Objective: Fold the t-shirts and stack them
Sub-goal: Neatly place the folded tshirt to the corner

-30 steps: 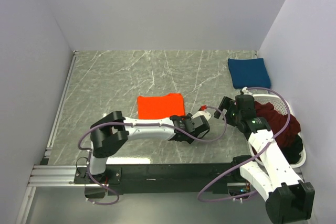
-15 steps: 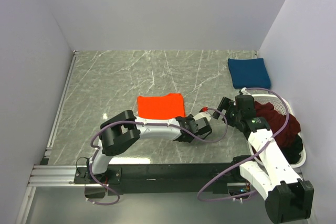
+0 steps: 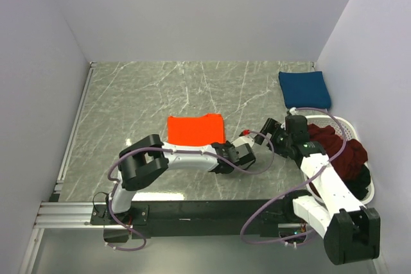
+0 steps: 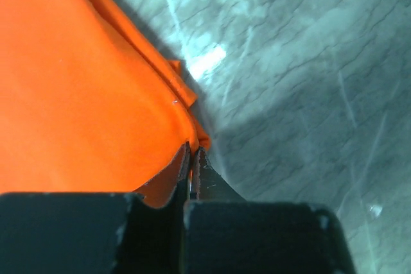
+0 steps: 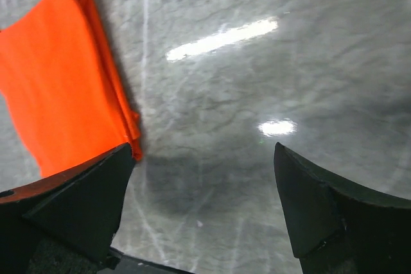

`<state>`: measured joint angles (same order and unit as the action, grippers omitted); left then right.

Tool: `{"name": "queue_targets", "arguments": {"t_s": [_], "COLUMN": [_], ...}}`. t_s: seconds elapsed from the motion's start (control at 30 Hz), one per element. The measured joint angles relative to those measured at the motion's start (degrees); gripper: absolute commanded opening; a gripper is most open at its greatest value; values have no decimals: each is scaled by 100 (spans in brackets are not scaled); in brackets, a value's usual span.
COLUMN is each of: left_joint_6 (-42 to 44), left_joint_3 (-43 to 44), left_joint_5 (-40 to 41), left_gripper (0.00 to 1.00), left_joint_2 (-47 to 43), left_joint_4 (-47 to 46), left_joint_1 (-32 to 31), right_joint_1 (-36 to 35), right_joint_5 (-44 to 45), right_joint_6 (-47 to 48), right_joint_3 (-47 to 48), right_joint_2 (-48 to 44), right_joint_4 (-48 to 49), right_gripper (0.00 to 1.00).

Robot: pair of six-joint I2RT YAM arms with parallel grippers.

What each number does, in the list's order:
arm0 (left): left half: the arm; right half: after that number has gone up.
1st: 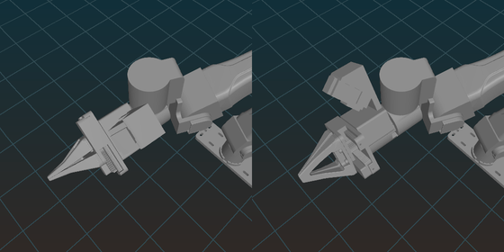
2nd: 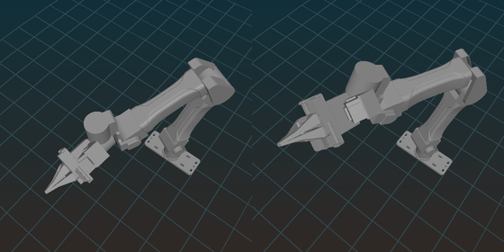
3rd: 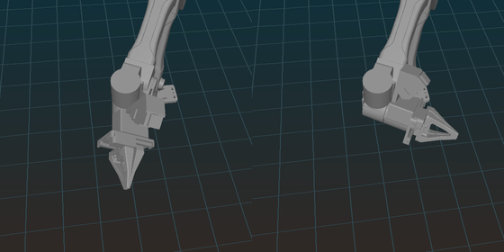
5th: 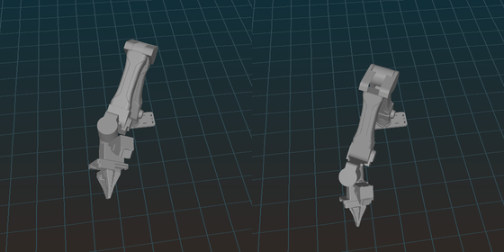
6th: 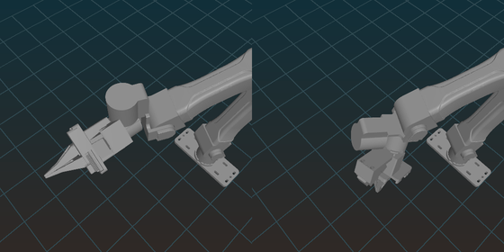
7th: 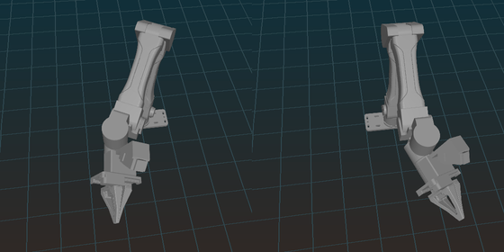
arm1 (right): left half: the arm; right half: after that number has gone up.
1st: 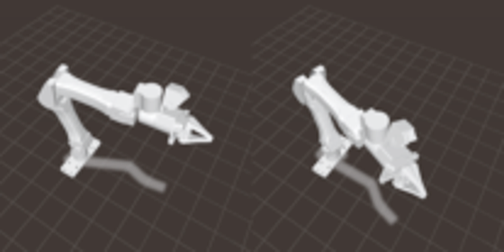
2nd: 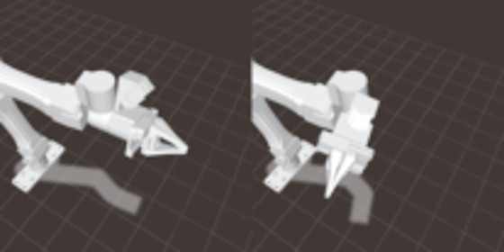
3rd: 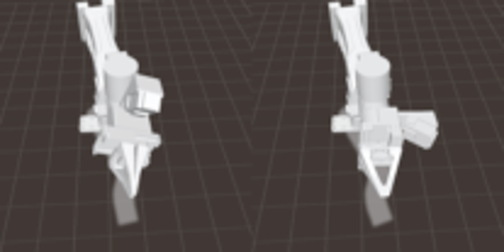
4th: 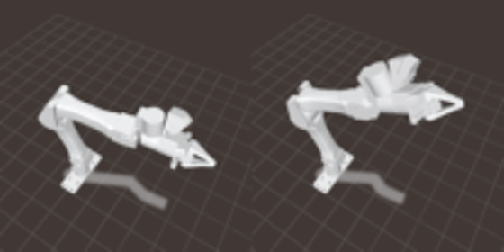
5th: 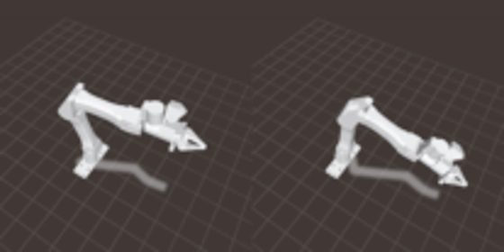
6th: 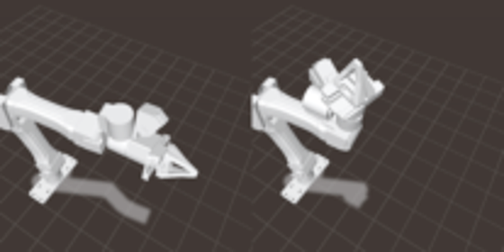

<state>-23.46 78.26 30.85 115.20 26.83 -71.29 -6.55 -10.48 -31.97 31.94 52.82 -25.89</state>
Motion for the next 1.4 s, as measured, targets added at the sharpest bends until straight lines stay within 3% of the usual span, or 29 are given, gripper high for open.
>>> {"name": "queue_targets", "arguments": {"t_s": [0.47,0.67,0.97,1.27,1.4], "left_joint_6": [-136,-170,-199,-278,-313], "left_joint_3": [-492,-496,-496,-503,-535], "left_joint_5": [-304,-374,-409,-448,-516], "left_gripper": [1,1,1,1,6], "left_joint_2": [-1069,-1086,-1088,-1156,-1163], "left_joint_4": [-208,-229,-238,-249,-262], "left_joint_1": [273,286,308,337,339], "right_joint_1": [7,-70,-1134,-1648,-1668], "right_joint_5": [-1694,-2540,-3206,-3029,-2846], "right_joint_6": [-1134,-1733,-2695,-2684,-2435], "right_joint_3": [-507,-527,-260,238,452], "right_joint_2": [1657,2949,4295,4728,4800], "right_joint_4": [2166,3499,5383,5211,4800], "right_gripper": [92,91,88,67,44]}}
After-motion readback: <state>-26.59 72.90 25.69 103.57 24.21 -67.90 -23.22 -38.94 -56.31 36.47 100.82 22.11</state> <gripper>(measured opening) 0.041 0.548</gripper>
